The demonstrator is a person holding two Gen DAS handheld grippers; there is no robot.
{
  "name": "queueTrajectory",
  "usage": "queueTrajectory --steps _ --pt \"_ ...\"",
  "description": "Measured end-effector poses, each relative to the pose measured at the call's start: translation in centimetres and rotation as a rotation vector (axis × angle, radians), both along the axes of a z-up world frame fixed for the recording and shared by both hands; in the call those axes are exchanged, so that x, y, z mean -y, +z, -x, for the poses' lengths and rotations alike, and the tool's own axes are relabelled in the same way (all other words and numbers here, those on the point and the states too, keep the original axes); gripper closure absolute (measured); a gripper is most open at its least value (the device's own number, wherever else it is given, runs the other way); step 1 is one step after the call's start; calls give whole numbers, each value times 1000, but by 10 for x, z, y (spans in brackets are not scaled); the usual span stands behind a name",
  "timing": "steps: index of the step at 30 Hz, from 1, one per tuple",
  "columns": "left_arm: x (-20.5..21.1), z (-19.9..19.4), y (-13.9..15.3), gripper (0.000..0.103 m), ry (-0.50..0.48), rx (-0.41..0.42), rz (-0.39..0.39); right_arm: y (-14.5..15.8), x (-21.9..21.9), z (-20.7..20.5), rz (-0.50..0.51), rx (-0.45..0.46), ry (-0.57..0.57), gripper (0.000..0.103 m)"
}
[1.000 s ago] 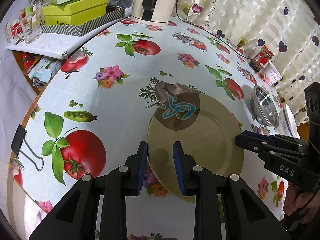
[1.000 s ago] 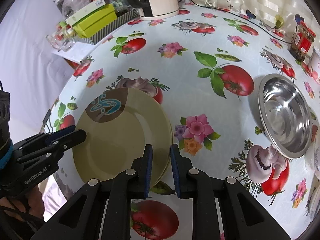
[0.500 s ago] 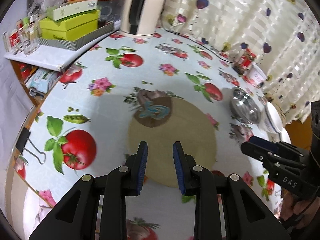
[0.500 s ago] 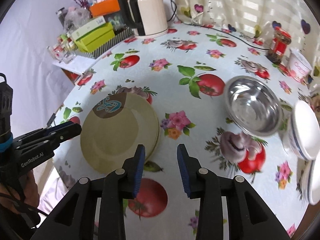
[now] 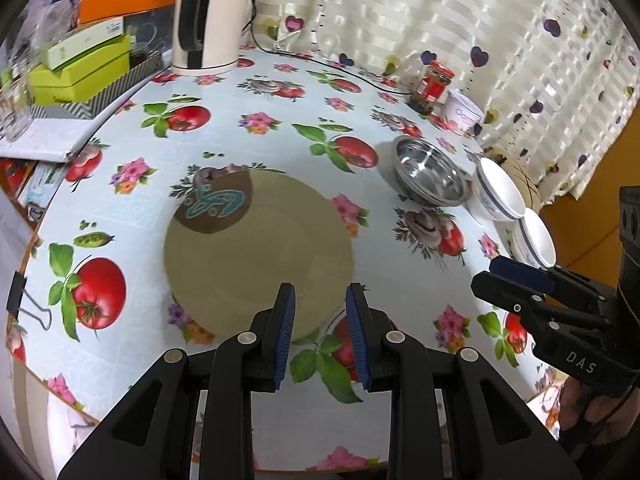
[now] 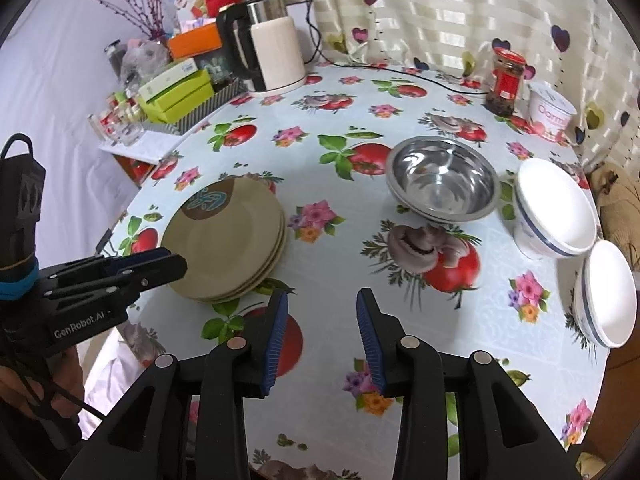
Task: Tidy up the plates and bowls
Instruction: 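Move both grippers away from the plates toward the steel bowl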
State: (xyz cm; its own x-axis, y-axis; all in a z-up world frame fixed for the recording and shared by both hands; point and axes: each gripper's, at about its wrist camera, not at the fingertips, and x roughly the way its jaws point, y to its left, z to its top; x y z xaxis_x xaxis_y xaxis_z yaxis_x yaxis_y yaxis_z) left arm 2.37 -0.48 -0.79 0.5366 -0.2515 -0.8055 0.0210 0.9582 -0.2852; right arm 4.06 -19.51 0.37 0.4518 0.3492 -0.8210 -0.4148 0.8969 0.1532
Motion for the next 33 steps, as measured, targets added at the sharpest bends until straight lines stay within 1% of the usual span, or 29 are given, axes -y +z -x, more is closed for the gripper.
queueTrajectory --steps 13,20,33 --pt "15 -20 8 76 -73 9 21 2 23 -6 29 -6 -70 65" --pt "19 -31 12 76 -83 14 39 7 30 -12 34 4 -93 65" --pt "34 -56 13 76 -113 8 51 0 42 -27 29 -15 -125 65"
